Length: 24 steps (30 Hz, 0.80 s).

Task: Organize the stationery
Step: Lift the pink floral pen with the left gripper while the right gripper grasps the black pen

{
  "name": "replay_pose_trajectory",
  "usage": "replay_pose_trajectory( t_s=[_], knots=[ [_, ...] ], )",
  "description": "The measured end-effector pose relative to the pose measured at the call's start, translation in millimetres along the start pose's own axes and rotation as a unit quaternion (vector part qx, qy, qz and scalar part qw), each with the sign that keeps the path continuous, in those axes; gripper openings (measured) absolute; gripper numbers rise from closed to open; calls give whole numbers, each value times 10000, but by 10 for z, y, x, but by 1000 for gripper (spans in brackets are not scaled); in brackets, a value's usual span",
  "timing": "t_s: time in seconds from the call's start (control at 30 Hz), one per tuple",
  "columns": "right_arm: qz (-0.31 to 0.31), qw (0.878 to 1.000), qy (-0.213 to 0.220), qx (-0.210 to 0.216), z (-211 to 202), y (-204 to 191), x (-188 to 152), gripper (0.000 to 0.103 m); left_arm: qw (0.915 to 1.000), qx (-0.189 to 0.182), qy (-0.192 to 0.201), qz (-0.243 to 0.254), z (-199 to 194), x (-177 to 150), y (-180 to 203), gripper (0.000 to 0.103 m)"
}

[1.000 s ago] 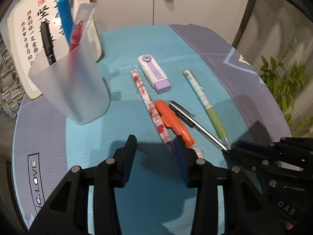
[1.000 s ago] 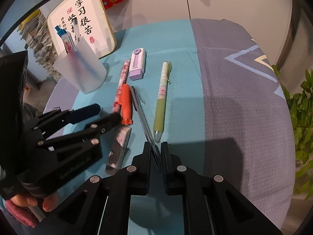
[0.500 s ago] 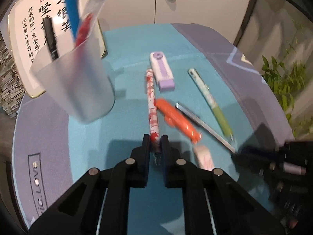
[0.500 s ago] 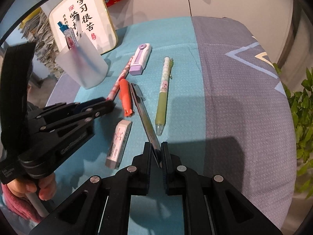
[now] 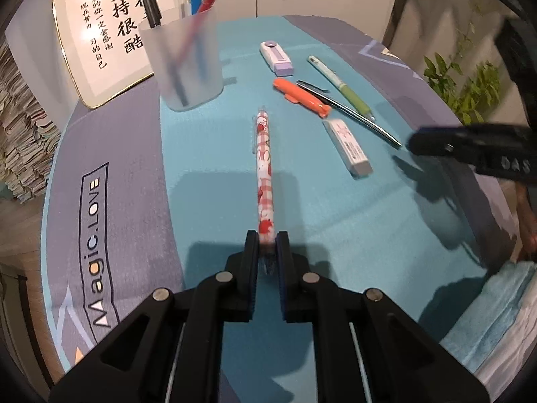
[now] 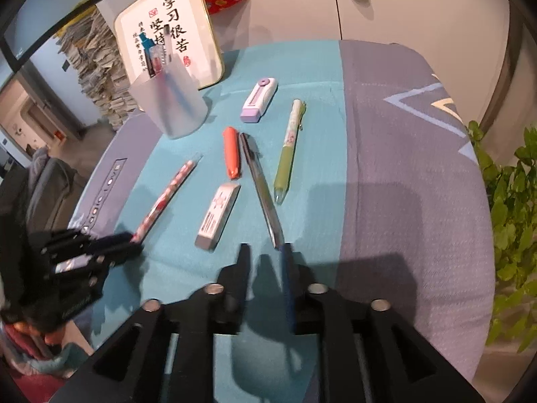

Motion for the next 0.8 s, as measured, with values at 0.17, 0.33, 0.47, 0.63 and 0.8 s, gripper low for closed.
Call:
replay_pose_trajectory(
  t_s=[0.17,0.33,0.47,0.63,0.8],
  knots=[
    [-223,9997,14,-86,91,-94,119,36,9999,40,148,47,-28,100,14,37],
    [-201,9993,-292,-82,313,-104,167,35,9998,49,173,-8,71,304,29,38],
    [-360,9985,-267,-313,326,-100,155,10,9999,55,141,-14,137,388,37,38],
    [-533,9973,-297,-414,197,-74,-24,5,9998,98,161,-98,212,476,1,38],
    [-934,9939,-464,-354,-41,-99,-401,5,9994,133,149,-275,272,544,-51,38]
  ],
)
Point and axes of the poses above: each gripper's, at about its wrist camera, not at the fingertips, and z roughly the way its jaws point, y to its right, x to its top, the point moved 8 cm from there along z, roughly the way its jaws point, and after that the axes turned 5 degrees about -x, right-handed, at the moved point
